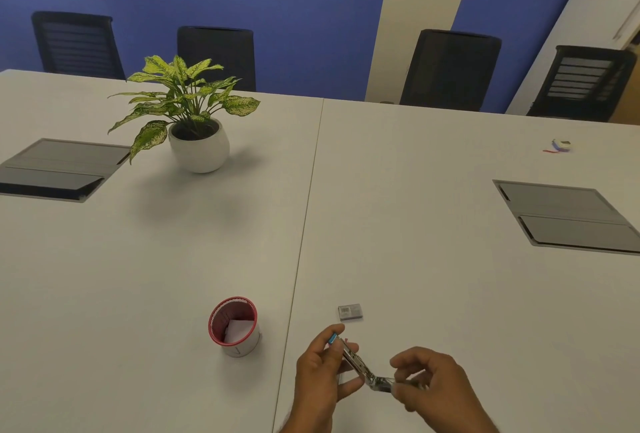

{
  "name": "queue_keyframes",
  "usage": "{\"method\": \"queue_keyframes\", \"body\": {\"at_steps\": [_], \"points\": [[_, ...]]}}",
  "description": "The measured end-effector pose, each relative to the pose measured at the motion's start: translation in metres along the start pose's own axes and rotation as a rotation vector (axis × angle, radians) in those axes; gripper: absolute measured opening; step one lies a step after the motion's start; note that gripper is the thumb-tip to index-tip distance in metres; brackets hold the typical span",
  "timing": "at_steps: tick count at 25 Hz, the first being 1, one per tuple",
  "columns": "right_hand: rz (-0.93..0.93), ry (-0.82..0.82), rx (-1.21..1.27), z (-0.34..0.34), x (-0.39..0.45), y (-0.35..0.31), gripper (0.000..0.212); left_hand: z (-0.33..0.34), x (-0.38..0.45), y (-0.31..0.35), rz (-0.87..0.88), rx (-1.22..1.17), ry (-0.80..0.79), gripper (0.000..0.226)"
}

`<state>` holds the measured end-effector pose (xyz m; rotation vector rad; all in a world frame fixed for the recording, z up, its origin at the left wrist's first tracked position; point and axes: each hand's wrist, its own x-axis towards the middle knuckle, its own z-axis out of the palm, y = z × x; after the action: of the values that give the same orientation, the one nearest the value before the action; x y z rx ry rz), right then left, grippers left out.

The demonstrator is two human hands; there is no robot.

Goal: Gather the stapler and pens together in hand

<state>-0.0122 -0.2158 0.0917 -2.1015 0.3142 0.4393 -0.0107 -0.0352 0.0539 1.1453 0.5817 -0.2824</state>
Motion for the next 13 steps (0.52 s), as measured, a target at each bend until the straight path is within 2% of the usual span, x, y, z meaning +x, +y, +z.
{"method": "queue_keyframes", "body": {"at_steps": [4, 7, 11, 13], "points": [[-0.057, 0.117, 0.069, 0.017, -0.005, -0.004, 0.03, 0.002, -0.003, 0.0, -0.02, 0.121, -0.04, 0.021], [-0.082, 0.079, 0.064, 0.027, -0.008, -0.008, 0.033, 0.005, -0.005, -0.001, -0.033, 0.178, -0.088, 0.021], [-0.096, 0.068, 0.04, 0.032, -0.008, -0.006, 0.033, 0.009, -0.007, -0.002, -0.057, 0.2, -0.047, 0.023], [-0.084, 0.068, 0.037, 0.035, -0.008, -0.003, 0.029, 0.013, -0.007, -0.003, -0.093, 0.18, -0.026, 0.034]]}}
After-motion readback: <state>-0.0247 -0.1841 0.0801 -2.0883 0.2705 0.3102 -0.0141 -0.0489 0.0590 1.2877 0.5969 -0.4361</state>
